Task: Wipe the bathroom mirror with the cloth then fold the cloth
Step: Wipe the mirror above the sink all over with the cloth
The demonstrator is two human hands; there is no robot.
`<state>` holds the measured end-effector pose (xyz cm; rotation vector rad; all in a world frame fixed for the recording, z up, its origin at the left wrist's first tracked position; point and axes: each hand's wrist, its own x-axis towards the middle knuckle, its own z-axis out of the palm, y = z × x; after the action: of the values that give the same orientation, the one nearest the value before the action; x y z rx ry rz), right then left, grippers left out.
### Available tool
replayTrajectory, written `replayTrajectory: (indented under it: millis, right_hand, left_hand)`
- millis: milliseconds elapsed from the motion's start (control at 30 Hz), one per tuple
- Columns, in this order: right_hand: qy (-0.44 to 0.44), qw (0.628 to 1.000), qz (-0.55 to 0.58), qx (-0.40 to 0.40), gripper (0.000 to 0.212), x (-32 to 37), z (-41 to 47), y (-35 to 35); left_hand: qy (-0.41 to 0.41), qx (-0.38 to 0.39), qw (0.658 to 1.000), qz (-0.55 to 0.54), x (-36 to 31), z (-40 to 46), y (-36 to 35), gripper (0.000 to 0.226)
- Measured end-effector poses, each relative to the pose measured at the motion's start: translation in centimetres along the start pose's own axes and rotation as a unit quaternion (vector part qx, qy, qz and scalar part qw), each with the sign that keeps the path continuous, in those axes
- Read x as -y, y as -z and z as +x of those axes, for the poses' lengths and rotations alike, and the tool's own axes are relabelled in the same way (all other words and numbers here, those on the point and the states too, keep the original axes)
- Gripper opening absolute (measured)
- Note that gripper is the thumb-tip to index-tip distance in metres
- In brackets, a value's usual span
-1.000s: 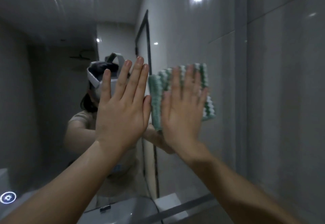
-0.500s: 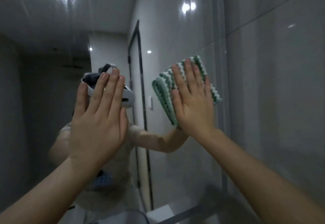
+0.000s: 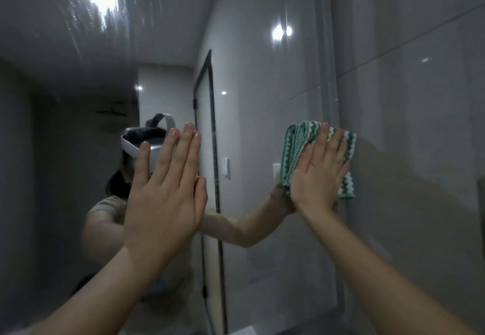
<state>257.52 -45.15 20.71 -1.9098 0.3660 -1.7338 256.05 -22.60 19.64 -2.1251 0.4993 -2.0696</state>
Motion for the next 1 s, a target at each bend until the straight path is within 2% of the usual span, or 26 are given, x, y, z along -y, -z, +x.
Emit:
replayTrajectory:
  millis: [67, 167, 300, 467, 633, 700, 833, 900, 1000]
  right_hand:
    - [0.022, 1.0, 0.0, -0.001, 0.061, 2.6, -0.2, -0.1]
    - [0.105, 0.994, 0.002, 0.014, 0.064, 6.7, -0.9, -0.3]
    - [0.229, 0.973, 0.007, 0.02, 0.054, 10.5, -2.8, -0.9]
    - [0.313, 0.948, -0.009, 0.057, 0.053, 9.4, -1.6, -0.6]
    - [0.434, 0.896, -0.061, 0.074, 0.054, 7.1, 2.5, 0.5]
    - [0.429, 0.899, -0.061, 0.067, 0.054, 6.8, 3.6, 0.7]
    - [0.332, 0.941, -0.039, 0.053, 0.055, 6.0, 6.4, 0.9]
    - [0.303, 0.951, -0.037, 0.05, 0.057, 5.2, 7.5, 1.1]
    - [0.266, 0.962, -0.036, 0.041, 0.059, 3.7, 8.5, 1.1]
  left_hand:
    - [0.0, -0.002, 1.0, 0.005, 0.1, 0.0, -0.1, 0.059]
    - [-0.002, -0.014, 1.0, 0.003, 0.1, 0.0, -0.2, 0.057]
    - [-0.005, -0.009, 1.0, -0.009, 0.1, -0.2, -0.4, 0.056]
    - [-0.005, 0.002, 1.0, -0.022, 0.2, 0.1, -0.2, 0.055]
    - [-0.001, 0.0, 0.999, -0.047, 0.9, 2.0, 0.9, 0.054]
    - [-0.005, -0.004, 0.999, -0.032, 1.6, 4.2, 1.1, 0.053]
    - [0.011, -0.003, 1.0, -0.022, 3.1, 8.4, 1.1, 0.057]
    - [0.037, 0.009, 0.999, -0.02, 3.9, 10.0, 0.9, 0.059]
    - [0.032, 0.012, 0.999, -0.009, 4.4, 11.0, 0.4, 0.061]
